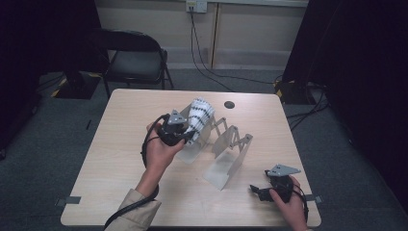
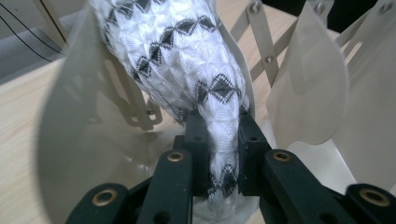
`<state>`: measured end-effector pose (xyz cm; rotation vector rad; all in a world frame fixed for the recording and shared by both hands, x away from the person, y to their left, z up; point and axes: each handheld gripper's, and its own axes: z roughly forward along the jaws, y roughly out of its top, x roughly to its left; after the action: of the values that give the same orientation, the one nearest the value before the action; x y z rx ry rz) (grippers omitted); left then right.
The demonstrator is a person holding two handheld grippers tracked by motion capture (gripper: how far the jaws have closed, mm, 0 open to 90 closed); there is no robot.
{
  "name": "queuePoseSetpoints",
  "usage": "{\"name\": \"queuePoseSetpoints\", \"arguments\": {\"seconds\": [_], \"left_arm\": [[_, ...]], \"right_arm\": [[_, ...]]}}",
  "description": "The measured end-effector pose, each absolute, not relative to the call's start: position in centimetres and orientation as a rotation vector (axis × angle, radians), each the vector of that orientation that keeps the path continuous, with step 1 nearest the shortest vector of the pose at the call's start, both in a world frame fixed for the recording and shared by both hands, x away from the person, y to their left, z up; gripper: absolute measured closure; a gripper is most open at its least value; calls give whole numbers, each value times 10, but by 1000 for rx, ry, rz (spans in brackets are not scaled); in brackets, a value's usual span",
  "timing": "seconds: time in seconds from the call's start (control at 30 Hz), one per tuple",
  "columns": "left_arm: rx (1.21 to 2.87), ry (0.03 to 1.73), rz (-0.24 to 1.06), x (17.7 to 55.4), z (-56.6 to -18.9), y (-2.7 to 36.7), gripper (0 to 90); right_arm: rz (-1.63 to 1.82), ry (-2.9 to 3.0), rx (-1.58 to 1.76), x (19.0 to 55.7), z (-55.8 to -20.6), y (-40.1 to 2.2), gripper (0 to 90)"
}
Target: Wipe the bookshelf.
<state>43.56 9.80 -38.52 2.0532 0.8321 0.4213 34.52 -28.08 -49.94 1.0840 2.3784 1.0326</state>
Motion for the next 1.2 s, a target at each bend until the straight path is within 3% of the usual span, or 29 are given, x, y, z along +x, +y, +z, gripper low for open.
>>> {"name": "queuePoseSetpoints", "arguments": {"seconds": [0.93,1.2], "left_arm": [[2180,964,262,432,-470,103,780],[2183,1007,253,426,-476,113,766]], "right_arm": [[1033,2379,1083,345,-499,-281,115],[1033,2379,1083,345,-499,-281,114]]}}
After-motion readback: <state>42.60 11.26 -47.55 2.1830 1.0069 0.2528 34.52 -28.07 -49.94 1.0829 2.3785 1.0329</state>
